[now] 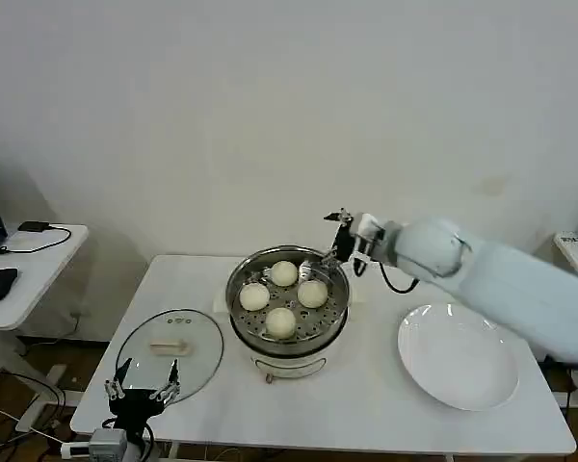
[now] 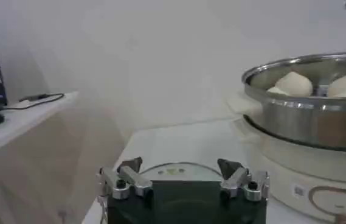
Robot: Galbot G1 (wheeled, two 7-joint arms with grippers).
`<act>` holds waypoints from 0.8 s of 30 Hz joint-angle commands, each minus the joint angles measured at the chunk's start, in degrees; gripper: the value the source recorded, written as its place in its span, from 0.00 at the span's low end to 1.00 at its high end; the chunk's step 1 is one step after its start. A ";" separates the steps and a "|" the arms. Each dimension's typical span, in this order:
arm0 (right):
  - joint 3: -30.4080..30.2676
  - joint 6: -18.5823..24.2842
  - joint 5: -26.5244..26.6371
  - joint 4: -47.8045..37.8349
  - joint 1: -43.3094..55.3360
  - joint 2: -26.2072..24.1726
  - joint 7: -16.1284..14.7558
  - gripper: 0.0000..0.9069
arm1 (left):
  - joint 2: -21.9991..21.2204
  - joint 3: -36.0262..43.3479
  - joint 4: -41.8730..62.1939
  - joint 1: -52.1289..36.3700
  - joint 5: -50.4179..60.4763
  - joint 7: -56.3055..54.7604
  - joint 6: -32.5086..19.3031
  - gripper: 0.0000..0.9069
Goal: Take steamed baozi put them in steamer then cover it.
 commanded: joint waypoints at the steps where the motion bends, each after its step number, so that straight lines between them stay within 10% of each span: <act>1: 65.44 23.06 -14.14 9.39 -64.43 6.08 9.59 1.00 | 0.05 0.01 0.73 0.51 2.86 -1.27 -1.57 1.00; 14: 94.12 32.89 -12.48 12.27 -90.62 30.22 -4.27 1.00 | 1.88 -1.28 8.30 -0.13 33.75 1.75 -8.30 1.00; 24: 97.93 32.84 -13.05 11.69 -94.57 33.73 -4.02 1.00 | 5.69 -2.37 16.97 -2.64 62.53 -0.62 -12.04 1.00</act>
